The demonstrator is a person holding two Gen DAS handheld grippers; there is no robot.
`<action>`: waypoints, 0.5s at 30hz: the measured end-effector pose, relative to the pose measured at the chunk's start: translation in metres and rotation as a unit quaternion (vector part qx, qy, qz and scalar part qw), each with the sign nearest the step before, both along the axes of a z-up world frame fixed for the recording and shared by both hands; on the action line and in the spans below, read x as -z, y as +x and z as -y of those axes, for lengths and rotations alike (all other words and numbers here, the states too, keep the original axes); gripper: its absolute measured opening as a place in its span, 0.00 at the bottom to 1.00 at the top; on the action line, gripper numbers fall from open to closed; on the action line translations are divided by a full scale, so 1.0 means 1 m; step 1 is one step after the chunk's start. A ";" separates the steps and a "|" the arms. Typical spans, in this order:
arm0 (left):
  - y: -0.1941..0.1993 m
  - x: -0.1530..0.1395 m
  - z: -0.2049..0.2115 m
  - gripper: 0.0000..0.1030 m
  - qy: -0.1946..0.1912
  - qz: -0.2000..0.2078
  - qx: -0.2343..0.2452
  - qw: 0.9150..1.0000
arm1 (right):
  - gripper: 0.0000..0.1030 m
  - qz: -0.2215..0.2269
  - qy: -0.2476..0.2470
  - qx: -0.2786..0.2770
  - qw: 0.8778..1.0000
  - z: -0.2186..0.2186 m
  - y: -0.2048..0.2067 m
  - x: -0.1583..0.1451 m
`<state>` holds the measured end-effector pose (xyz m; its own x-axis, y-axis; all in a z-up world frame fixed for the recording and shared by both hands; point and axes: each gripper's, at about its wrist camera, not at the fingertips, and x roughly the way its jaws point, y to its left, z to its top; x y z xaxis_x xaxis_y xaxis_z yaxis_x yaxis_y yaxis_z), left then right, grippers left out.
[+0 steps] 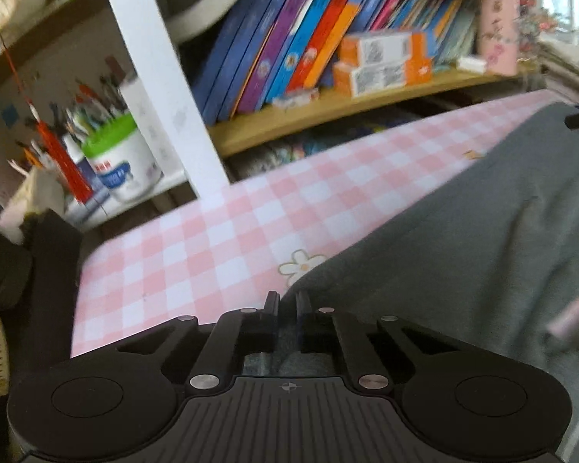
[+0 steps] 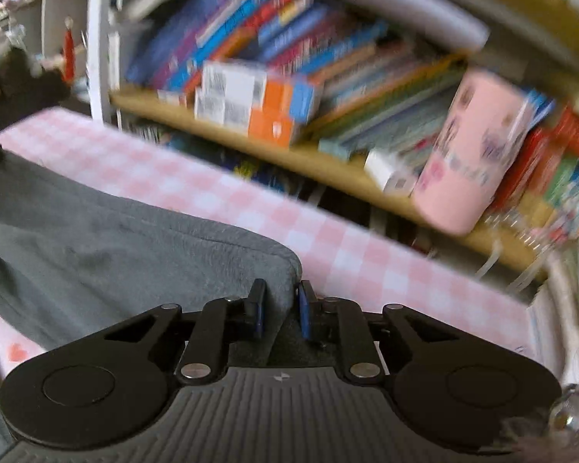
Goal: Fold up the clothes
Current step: 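Fold the grasped sweatshirt side over the body with both grippers, then release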
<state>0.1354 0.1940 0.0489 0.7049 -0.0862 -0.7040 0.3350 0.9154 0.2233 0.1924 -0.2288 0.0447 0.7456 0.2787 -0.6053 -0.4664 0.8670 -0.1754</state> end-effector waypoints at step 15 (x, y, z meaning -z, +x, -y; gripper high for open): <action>-0.207 -0.033 -0.015 0.04 -0.073 0.116 0.011 0.990 | 0.16 0.103 -0.006 -0.074 0.992 0.035 -0.241 -0.027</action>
<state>-0.0715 0.2085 0.0819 0.8434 -0.1925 -0.5015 0.3106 0.9365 0.1629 -0.0490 -0.2637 0.0720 0.8055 0.3876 -0.4483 -0.5414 0.7890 -0.2906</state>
